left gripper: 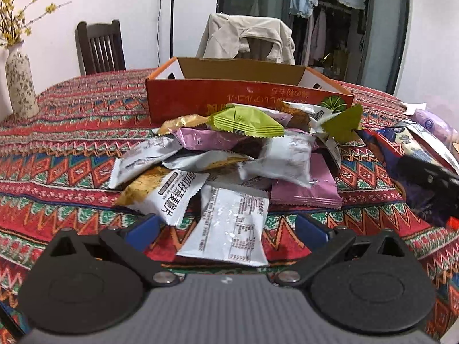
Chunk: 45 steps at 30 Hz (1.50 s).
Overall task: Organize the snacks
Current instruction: 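Grasp the silver-and-blue packet with the right tool while the left tool grasps a white packet, then carry both packets into the orange box and open both tools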
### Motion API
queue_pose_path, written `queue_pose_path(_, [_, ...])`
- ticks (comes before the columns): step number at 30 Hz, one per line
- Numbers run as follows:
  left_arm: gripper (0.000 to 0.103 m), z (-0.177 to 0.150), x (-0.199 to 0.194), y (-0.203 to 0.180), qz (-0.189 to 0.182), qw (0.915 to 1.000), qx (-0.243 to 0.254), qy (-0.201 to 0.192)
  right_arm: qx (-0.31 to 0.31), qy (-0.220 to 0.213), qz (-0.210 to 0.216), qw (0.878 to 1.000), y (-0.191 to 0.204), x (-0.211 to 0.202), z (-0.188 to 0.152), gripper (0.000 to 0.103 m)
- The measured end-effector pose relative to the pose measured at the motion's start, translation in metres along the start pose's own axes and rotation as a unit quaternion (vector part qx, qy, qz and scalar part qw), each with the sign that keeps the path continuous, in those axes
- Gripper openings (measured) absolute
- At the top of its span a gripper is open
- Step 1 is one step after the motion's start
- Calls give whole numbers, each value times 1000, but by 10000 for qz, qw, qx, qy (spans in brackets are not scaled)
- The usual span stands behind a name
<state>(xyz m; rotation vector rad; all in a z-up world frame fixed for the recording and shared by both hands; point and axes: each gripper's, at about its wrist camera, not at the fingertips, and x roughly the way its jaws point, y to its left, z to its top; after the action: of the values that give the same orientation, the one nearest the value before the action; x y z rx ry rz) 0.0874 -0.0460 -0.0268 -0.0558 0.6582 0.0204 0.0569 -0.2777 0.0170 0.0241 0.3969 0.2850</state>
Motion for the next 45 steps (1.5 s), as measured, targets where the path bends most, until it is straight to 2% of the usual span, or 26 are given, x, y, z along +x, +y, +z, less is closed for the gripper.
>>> queue_pose_path(2, [97,1,5,-1,134,9999,-15,42,33,13,71,10000,-1,2,-1,54])
queue_pose_path(6, [71,2,10,-1,199,9997,-41,106,63,2,182,9998,0,3,-5,54])
queue_pose_path(11, [50,-2,4,-3,36,9999,134,49,51,4,294,9996,4,0,-10,54])
queue_pose_path(22, [48,-6,-29,1,-316,9990,220,-242,67,-88,372,9992,9,-16,-14,54])
queue_pose_path(28, [48,12,-55,4,-624,9958,207,-630,-25,-384,352,9986,13,-25,0,54])
queue_pose_path(32, [48,36,-65,2,-726,9929,205,-923,-96,-582,334,9977,16,-19,19,54])
queue_pose_path(36, [49,68,-65,1,-581,9900,219,-1266,-145,-767,310,9965,19,-4,45,54])
queue_pose_path(40, [49,107,-45,0,-314,9896,302,-1371,-259,-873,151,9957,23,22,75,54])
queue_pose_path(45, [49,154,-5,10,-178,9912,42,-1309,-343,-868,-76,9956,27,66,118,54])
